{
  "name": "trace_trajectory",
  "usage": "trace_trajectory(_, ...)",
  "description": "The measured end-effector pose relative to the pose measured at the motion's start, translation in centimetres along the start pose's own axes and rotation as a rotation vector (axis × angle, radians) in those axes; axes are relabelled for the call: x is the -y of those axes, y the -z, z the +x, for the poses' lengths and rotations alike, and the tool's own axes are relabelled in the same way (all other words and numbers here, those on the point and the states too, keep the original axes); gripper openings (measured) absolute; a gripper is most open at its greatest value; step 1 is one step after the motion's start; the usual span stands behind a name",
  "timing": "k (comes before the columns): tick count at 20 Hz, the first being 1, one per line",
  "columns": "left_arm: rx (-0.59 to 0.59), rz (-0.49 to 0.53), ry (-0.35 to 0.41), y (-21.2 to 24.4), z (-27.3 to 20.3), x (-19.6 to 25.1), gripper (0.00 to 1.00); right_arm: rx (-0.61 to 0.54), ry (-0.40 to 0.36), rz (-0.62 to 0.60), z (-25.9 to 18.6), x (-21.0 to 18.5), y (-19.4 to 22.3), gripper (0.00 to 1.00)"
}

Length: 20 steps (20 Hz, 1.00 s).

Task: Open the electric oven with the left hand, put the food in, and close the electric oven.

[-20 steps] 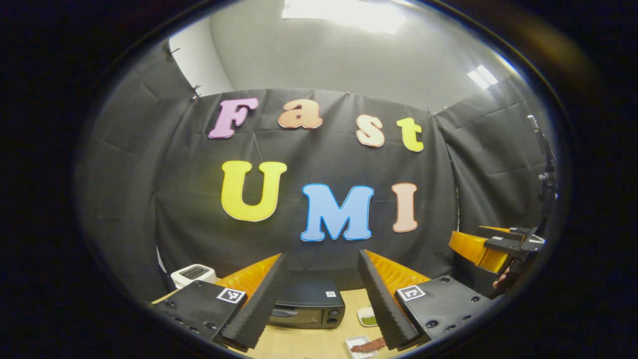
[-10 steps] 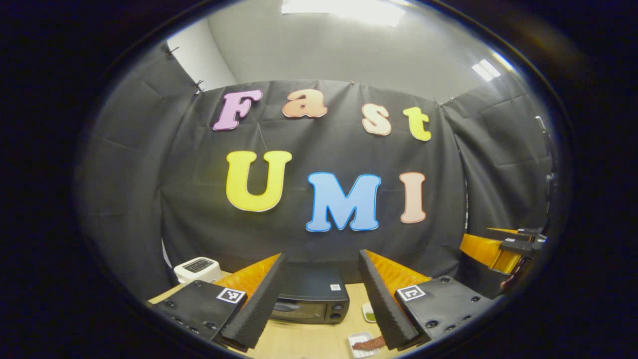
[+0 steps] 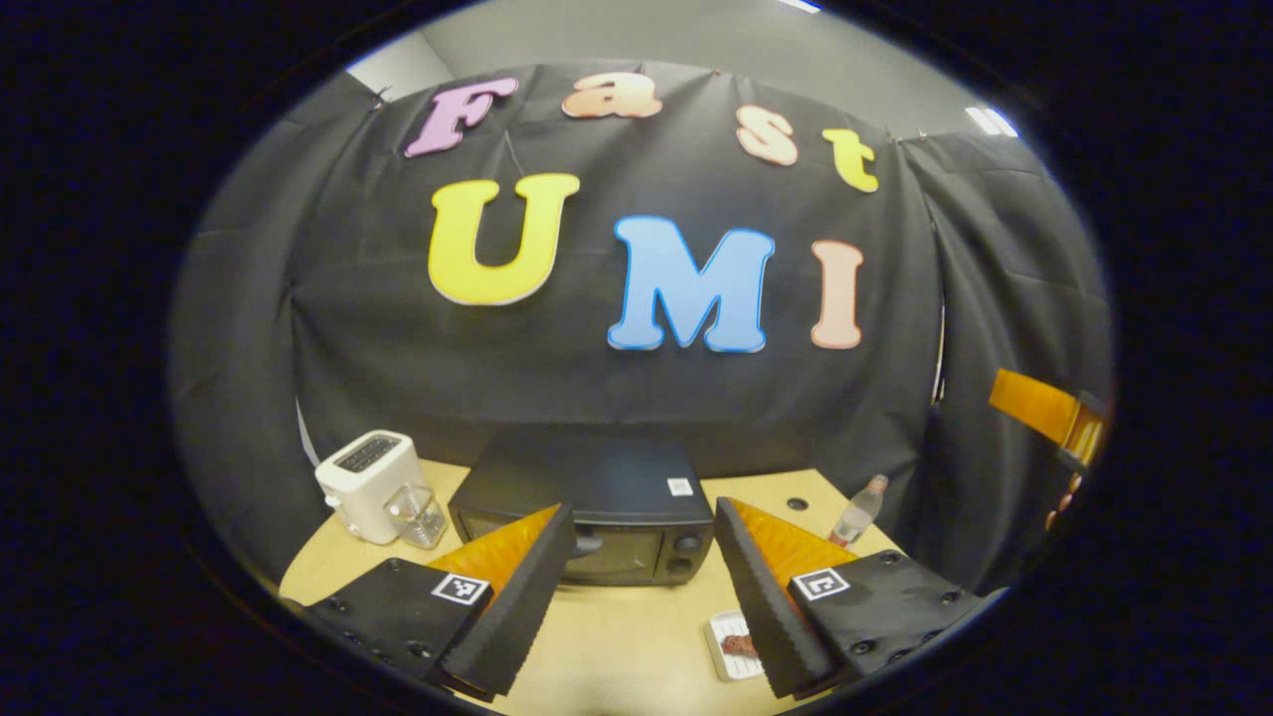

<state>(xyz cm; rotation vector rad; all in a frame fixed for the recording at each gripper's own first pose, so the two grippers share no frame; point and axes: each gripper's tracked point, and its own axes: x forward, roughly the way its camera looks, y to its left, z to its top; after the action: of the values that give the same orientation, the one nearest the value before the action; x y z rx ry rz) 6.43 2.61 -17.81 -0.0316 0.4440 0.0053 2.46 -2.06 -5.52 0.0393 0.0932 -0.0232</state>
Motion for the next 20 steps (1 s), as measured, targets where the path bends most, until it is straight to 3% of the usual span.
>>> trace_trajectory(4, -0.115, -0.024, -0.02, 4.0, 3.8, -2.8, 0.98, -0.049, 0.014, -0.021, 0.9, -0.5, 2.3, 0.98)
trace_trajectory(20, -0.25, 0.011, -0.077, 8.3, 16.8, -10.1, 0.95, -0.131, 0.097, -0.074, 1.9, 0.9, 5.2, 0.98)
